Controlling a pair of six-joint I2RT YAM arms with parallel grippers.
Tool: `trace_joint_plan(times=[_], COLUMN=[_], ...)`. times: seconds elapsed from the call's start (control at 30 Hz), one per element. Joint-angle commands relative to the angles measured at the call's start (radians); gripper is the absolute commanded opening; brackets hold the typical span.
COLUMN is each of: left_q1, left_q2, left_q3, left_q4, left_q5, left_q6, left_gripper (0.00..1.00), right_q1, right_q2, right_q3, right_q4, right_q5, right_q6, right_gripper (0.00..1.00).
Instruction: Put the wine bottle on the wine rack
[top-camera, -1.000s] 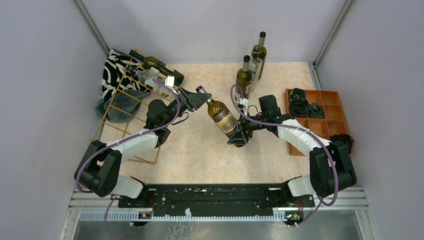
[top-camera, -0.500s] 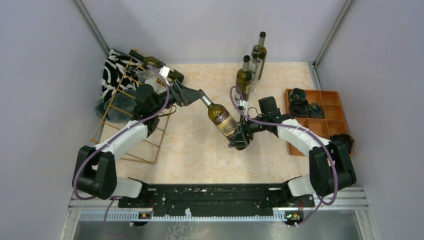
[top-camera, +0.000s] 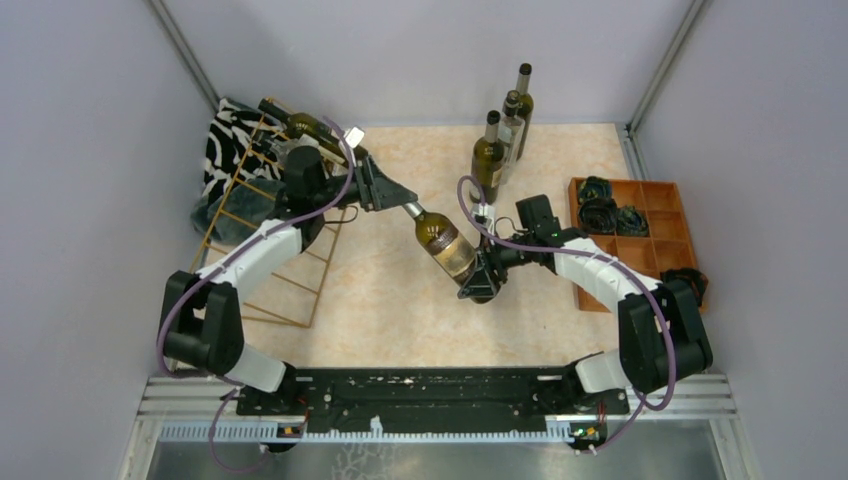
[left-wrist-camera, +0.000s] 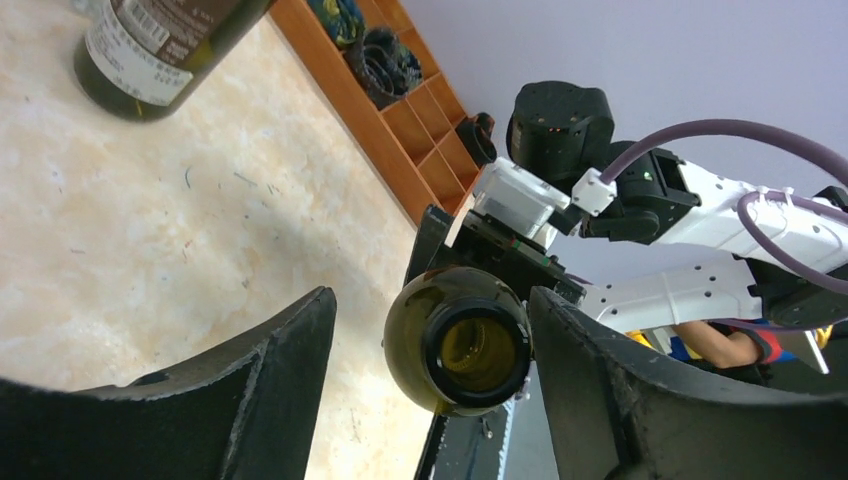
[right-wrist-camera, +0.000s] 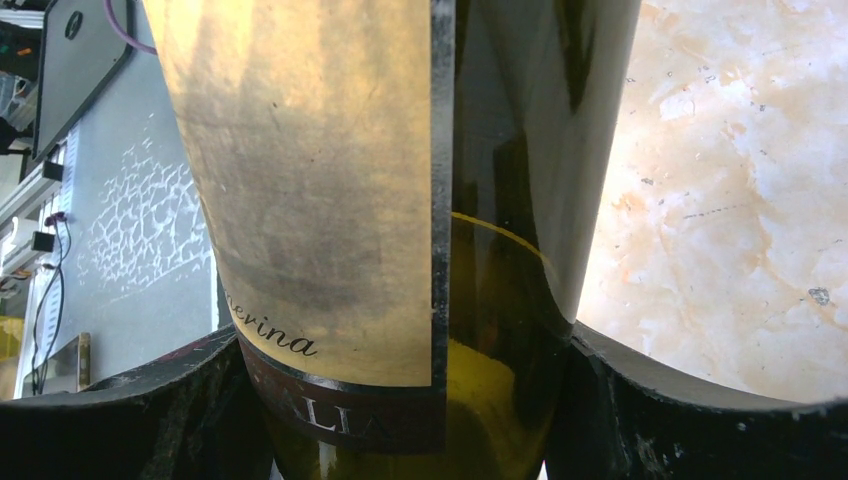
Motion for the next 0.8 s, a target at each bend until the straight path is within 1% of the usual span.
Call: trace_joint_plan(times=[0.0,0.27,0.37,0.4,0.43,0.47,0.5,0.53,0.57,0.6,0.63,0.67,0.73,0.77], left_q1=[-0.015,-0.043,-0.049,-0.05,-0.051,-0.053,-0.053,-0.053,-0.053,-0.053,-0.053,-0.052,-0.048,-0.042], left_q2=[0.019,0.035,0.039,0.04,0.041,0.043,0.045,0.047,0.047,0.046,0.044,0.04,0.032,0.031], left_q3=[0.038,0.04,0.033,0.032,0.03,0.029,0.026,0.023,0.021,0.018,0.014,0.008,-0.006,-0.013], left_q4=[-0.014,0.031,0.051,0.058,0.068,0.074,0.084,0.095,0.102,0.107,0.116,0.128,0.158,0.176], left_q5=[0.052,0.063,0.071,0.075,0.08,0.083,0.09,0.098,0.101,0.101,0.101,0.097,0.085,0.082], left_q6=[-0.013,-0.049,-0.068,-0.073,-0.077,-0.084,-0.09,-0.096,-0.099,-0.099,-0.103,-0.106,-0.125,-0.139], left_gripper=[0.74,0.6,0.51,0.47,0.38,0.33,0.25,0.14,0.06,0.0,0.0,0.0,0.0,0.0], right_q1=[0.014,0.021,0.022,0.022,0.022,0.022,0.022,0.022,0.022,0.022,0.022,0.022,0.022,0.022], right_q2=[-0.017,-0.003,0.001,0.001,0.003,0.004,0.005,0.005,0.007,0.009,0.011,0.015,0.02,0.022], right_q3=[0.074,0.078,0.08,0.08,0.08,0.081,0.081,0.083,0.083,0.084,0.087,0.092,0.102,0.107], right_q4=[0.057,0.047,0.046,0.046,0.046,0.046,0.045,0.044,0.044,0.042,0.038,0.03,0.009,-0.003], right_q5=[-0.085,-0.072,-0.068,-0.067,-0.066,-0.064,-0.062,-0.06,-0.057,-0.057,-0.056,-0.056,-0.058,-0.06], right_q6=[-0.037,-0.047,-0.047,-0.047,-0.047,-0.047,-0.047,-0.046,-0.048,-0.048,-0.049,-0.054,-0.067,-0.075], right_gripper=[0.0,0.0,0.0,0.0,0.0,0.0,0.0,0.0,0.0,0.0,0.0,0.08,0.4,0.58])
